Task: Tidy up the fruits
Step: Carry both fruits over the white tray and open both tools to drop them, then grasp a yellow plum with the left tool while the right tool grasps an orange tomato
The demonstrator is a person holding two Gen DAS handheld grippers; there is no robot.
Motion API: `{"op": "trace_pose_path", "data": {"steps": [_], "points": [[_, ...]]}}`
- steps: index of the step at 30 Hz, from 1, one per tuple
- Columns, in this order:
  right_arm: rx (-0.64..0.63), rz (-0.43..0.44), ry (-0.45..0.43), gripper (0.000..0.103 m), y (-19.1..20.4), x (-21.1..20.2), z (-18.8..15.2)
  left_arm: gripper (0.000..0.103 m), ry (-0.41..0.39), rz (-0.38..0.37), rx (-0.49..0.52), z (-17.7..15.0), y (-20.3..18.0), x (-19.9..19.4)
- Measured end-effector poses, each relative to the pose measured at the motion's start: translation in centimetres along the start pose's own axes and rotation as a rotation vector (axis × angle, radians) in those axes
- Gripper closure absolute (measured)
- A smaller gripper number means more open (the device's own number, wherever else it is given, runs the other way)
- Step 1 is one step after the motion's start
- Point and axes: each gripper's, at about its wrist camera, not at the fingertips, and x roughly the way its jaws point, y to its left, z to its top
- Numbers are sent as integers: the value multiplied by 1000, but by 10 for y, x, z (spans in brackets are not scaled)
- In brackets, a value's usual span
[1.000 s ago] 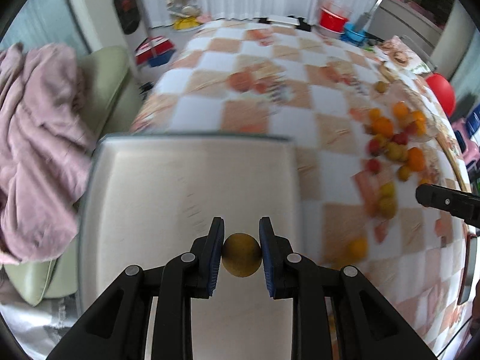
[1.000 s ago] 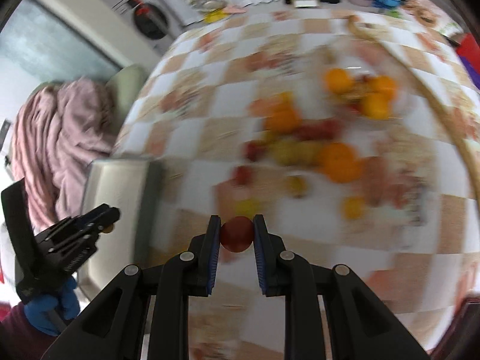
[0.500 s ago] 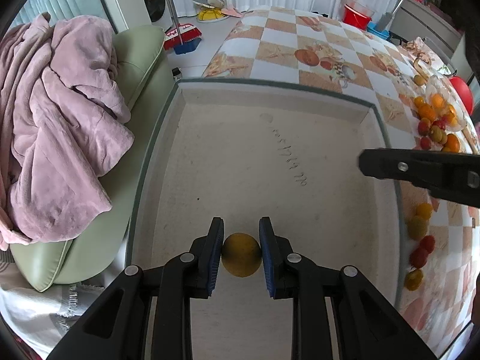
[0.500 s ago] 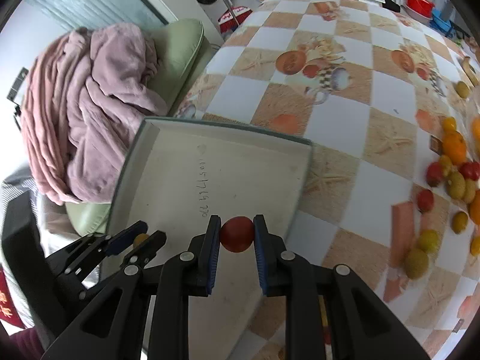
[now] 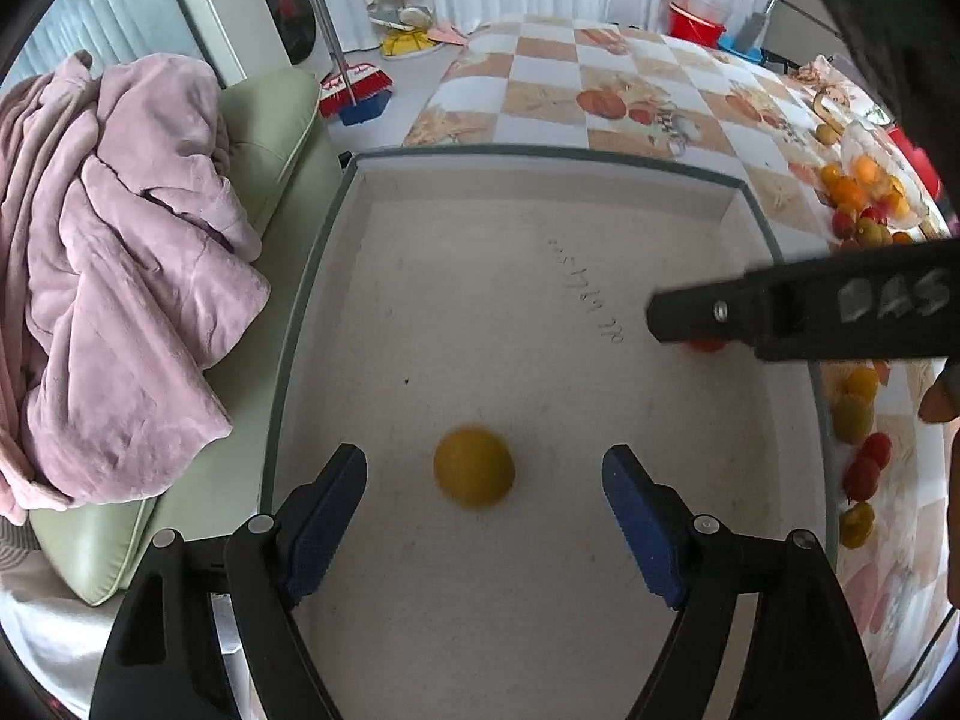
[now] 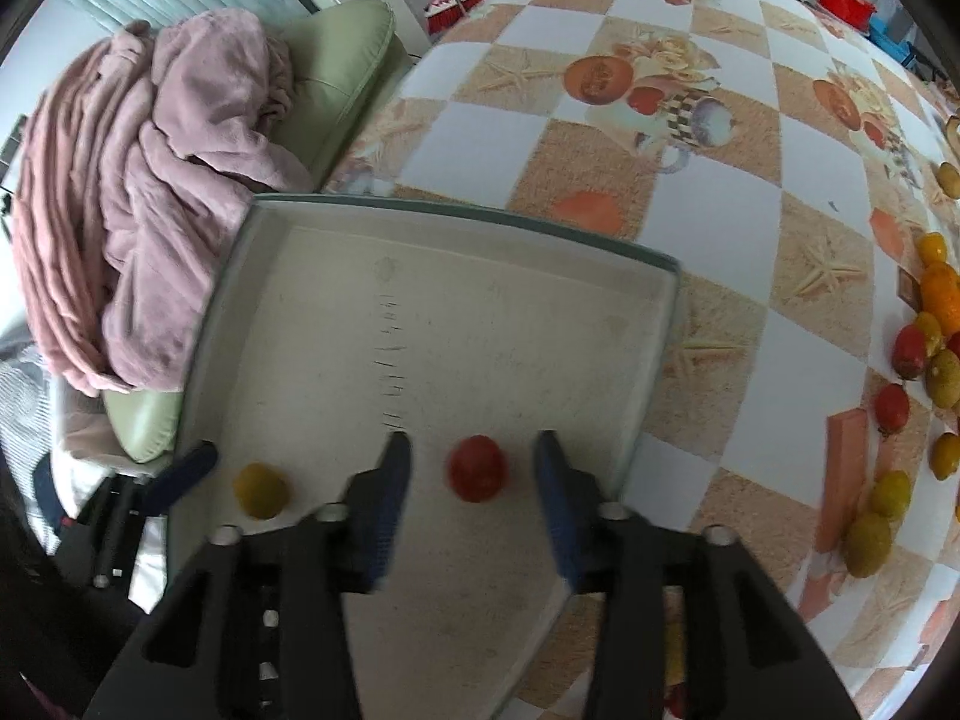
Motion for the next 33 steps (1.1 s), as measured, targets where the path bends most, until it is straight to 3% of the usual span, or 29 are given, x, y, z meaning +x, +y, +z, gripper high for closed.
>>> {"op": "trace_pose_path", "data": {"steps": [1,3,8,14,25,33], "points": [[-4,8,-13,29,2,-4,0,21,3,-3,-3,0,1,0],[-9,19,-54,19,6,-16,0,21,7,-9,-7,0,2,0],[42,-4,-113,19,-10,-43,-7,21,-1,-26,7,4,-4,-10],[155,-92,-151,19,-65,-76,-34,21,-31,-72,42,22,-28,-29],[393,-263,-143,19,-187,-110,-98,21,-56,-195,188,55,-138,-43],[388,-288,-142,19,-227,-115,-102,21,-33,-196,232,64,-206,-14]]}}
